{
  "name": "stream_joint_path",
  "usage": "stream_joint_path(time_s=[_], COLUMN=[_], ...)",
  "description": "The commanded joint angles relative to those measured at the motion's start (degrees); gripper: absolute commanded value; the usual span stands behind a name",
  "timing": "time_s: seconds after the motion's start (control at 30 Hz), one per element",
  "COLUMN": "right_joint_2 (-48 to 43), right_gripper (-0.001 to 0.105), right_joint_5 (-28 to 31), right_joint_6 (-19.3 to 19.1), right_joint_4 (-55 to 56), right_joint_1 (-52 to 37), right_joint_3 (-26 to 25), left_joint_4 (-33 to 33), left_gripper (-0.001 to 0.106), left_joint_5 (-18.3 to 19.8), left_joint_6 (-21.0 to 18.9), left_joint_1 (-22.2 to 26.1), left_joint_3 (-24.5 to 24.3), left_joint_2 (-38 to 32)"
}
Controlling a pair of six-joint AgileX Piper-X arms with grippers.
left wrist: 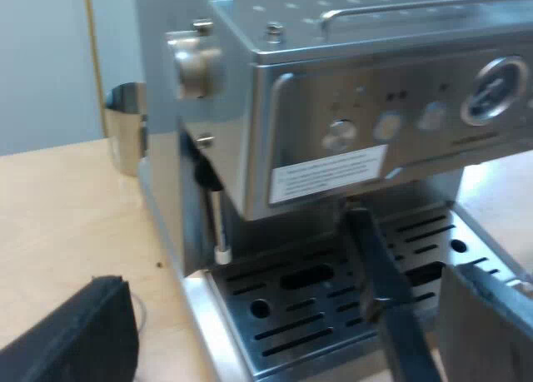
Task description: Remove mug from coffee machine
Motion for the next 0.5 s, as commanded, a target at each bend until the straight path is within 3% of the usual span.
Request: stream_joint_path(time_s=[0.03,0.23,0.37,0.5], right_joint_2=[-1.67,-6.27,-9.74,-14.39], right_gripper=[0.063,0.063,0.063,0.063], right_joint_5=[-0.90,-0.90,-1.00,-0.94], right_joint_6=[-1.76,-6.72,-6.68,-6.68], right_joint_4=[0.75,4.58,4.84,4.84], right_joint_1=[-4.69,-12.22,-12.96,-12.96], right_joint_3=[-0.66,-0.66,-0.66,-0.66], left_joint_4=[-0.41,1.94,4.88,8.50], left_gripper=[0.077,0.077,0.077,0.077], left_joint_5=[-0.20,-0.20,-0.42,-4.41], left_joint_6=[-0.14,-0.14,-0.14,-0.14], left_joint_1=[1.24,2.51,2.51,2.51], left_joint_3=[-0.47,-0.47,-0.47,-0.47], left_joint_2=[-0.22,-0.22,-0.22,-1.46])
